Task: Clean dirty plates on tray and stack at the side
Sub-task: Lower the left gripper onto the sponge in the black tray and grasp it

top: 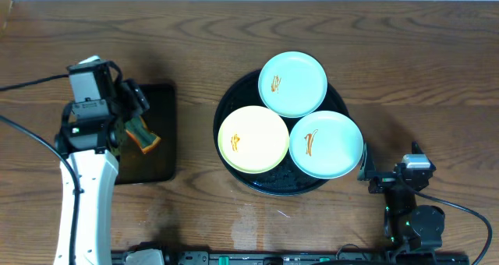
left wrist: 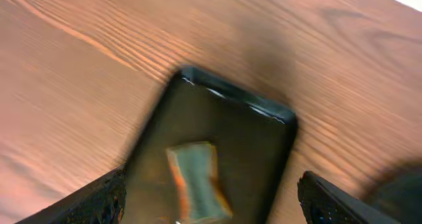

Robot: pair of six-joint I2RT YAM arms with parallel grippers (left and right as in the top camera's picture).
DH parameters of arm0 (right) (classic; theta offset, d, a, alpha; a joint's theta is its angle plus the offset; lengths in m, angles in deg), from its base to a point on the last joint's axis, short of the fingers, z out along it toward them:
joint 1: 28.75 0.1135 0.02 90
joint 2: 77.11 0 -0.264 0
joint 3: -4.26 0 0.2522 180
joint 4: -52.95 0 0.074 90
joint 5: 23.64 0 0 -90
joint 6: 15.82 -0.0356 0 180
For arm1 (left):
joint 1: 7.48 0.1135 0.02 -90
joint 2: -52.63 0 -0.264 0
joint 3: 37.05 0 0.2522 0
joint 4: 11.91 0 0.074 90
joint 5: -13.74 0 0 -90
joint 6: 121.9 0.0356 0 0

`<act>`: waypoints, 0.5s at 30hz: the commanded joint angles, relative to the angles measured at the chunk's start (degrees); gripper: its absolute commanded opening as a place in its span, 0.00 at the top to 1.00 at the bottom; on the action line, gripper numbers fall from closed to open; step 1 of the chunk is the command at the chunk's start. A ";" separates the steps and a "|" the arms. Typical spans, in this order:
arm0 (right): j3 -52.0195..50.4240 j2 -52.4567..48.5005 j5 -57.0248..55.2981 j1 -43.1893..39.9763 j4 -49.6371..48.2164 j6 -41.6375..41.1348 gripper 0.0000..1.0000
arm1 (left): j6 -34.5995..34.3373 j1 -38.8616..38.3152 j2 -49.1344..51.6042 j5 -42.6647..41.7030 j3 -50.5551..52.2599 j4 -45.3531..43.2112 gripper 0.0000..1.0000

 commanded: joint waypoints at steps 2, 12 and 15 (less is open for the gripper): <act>-0.07 0.07 0.26 -0.26 0.22 0.59 0.01 | -4.09 -0.02 0.68 -13.81 -0.61 3.80 0.16; -0.07 0.07 0.24 -0.26 0.22 0.59 0.01 | -15.93 0.04 4.42 4.02 -1.18 11.54 0.16; -0.07 0.07 0.24 -0.26 0.22 0.59 0.01 | -17.31 0.04 9.55 2.86 -2.82 16.02 0.16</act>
